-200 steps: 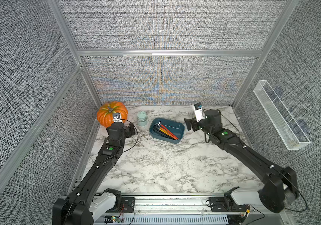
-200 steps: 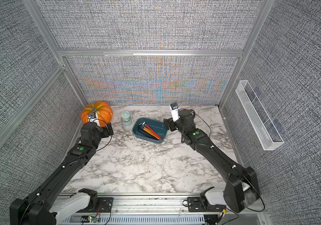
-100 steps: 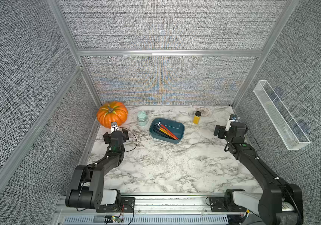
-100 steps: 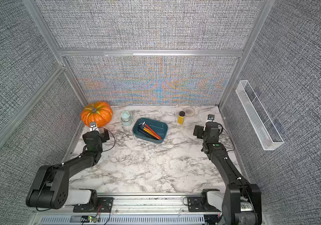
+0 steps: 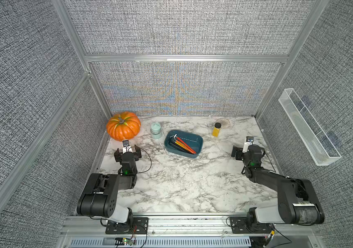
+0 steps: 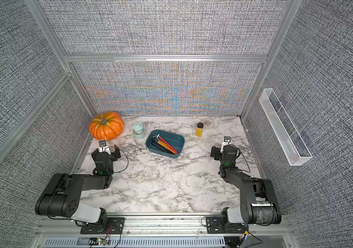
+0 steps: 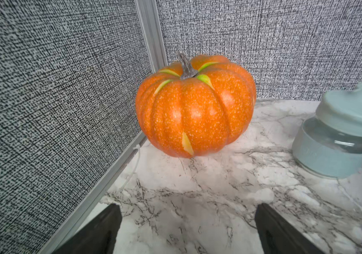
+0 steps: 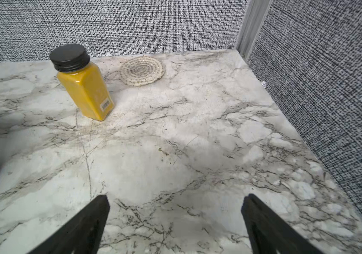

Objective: Put the hex key on the desktop into the storage box
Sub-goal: Reset both arms

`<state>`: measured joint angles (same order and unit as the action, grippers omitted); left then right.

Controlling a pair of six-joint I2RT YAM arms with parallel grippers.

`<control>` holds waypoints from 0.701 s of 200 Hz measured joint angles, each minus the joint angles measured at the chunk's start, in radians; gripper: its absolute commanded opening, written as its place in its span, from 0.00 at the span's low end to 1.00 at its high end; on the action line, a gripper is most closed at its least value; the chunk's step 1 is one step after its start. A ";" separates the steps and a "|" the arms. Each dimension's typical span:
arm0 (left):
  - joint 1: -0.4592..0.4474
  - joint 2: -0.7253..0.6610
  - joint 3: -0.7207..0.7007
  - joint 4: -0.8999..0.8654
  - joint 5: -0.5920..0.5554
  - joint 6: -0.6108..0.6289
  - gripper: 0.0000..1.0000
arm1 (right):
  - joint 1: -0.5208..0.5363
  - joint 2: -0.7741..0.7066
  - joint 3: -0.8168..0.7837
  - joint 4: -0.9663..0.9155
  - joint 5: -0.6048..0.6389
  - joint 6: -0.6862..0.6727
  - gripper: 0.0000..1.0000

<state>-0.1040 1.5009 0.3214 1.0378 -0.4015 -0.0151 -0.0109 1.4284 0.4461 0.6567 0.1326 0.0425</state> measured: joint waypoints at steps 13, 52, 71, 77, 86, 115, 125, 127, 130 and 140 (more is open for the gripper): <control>0.004 -0.002 -0.013 0.017 0.011 0.000 1.00 | 0.005 0.025 -0.025 0.068 -0.015 -0.005 0.99; 0.040 0.064 -0.104 0.184 0.044 -0.011 1.00 | 0.043 0.060 -0.143 0.289 -0.030 -0.042 0.99; 0.040 0.041 -0.082 0.185 0.069 -0.012 1.00 | 0.045 0.066 -0.183 0.387 -0.029 -0.047 0.99; 0.040 0.044 -0.081 0.214 0.071 -0.012 1.00 | 0.045 0.074 -0.199 0.426 -0.029 -0.050 0.99; 0.040 0.045 -0.083 0.217 0.070 -0.013 1.00 | 0.046 0.081 -0.216 0.457 -0.029 -0.051 0.99; 0.041 0.035 -0.074 0.199 0.072 -0.019 1.00 | 0.050 0.086 -0.225 0.522 -0.028 -0.057 0.99; 0.041 0.035 -0.074 0.194 0.072 -0.019 1.00 | 0.050 0.086 -0.225 0.535 -0.026 -0.057 0.99; 0.041 0.035 -0.074 0.194 0.072 -0.019 1.00 | 0.050 0.086 -0.225 0.538 -0.026 -0.057 0.99; 0.041 0.035 -0.074 0.193 0.072 -0.019 1.00 | 0.050 0.086 -0.225 0.539 -0.026 -0.057 0.99; 0.041 0.034 -0.074 0.193 0.072 -0.019 1.00 | 0.050 0.086 -0.225 0.546 -0.026 -0.057 0.99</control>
<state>-0.0628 1.5349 0.2474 1.2312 -0.3294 -0.0341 0.0395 1.5143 0.2211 1.2026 0.1070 -0.0147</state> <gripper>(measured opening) 0.995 0.993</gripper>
